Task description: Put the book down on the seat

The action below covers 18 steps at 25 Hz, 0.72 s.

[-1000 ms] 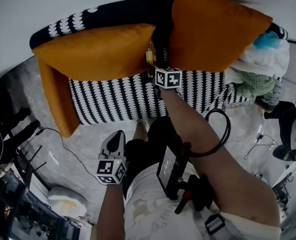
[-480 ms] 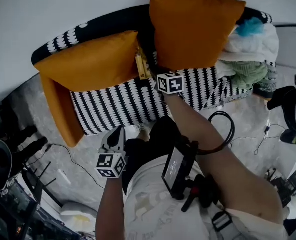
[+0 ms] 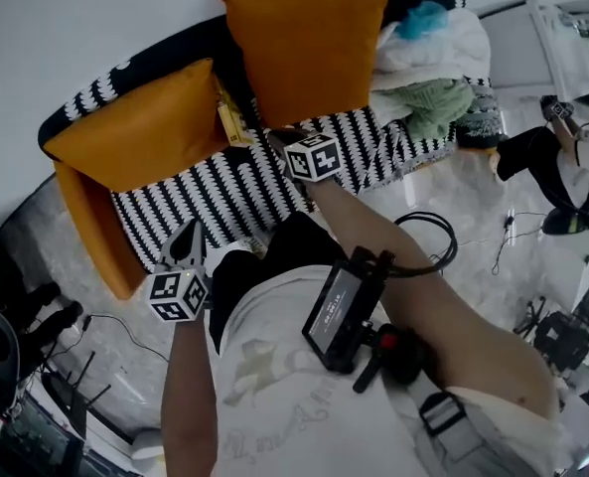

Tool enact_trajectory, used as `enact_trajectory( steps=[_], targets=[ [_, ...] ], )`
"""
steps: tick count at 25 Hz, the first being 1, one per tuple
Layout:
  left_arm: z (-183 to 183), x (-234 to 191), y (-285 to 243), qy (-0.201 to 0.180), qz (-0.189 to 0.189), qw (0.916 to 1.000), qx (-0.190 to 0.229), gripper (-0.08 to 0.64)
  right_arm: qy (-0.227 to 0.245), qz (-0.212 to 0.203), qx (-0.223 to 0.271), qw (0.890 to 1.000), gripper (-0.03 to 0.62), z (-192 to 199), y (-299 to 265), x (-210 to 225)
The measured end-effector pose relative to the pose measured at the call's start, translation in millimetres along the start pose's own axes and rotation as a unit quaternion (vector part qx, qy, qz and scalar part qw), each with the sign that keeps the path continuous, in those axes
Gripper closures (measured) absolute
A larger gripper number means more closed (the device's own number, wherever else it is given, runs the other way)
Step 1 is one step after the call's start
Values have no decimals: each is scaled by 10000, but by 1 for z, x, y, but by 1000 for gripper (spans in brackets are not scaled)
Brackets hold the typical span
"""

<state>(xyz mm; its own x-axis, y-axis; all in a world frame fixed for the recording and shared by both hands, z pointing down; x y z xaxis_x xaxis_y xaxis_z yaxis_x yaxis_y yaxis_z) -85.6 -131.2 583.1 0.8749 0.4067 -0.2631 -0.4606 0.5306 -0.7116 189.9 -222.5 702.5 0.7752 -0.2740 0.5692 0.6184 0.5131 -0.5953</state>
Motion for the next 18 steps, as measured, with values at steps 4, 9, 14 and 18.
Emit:
enact_trajectory(
  steps=[4,9,14,18],
  targets=[
    [3,-6,19,-35,-36,9999,95,548,158,-244,188,9994,577,-7,33,-33],
    [2,-20,36,-90,-38,9996,249,548,317,-493,684,9959,577,-27,64,-69],
    [-2,-20,63,107,93,9981,598,548,542,-775,1044,9900,578,-34,99,-111],
    [-5,-13,77,-74,327,9966,756,548,792,-989,1311,9832,577,-34,129,-145]
  ],
)
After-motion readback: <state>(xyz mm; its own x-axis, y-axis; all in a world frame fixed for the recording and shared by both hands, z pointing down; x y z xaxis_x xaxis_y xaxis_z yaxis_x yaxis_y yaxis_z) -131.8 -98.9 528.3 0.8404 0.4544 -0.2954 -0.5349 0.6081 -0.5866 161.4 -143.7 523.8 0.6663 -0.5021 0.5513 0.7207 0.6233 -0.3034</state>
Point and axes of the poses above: the fingertips, and each gripper's own axes: y backward along the fingers, x to its right, z out of its underside, the point moved 6 cm from there along y, backward along the fingers, and after that the axes turned 8 degrees about -z, right-handed, at the moved point
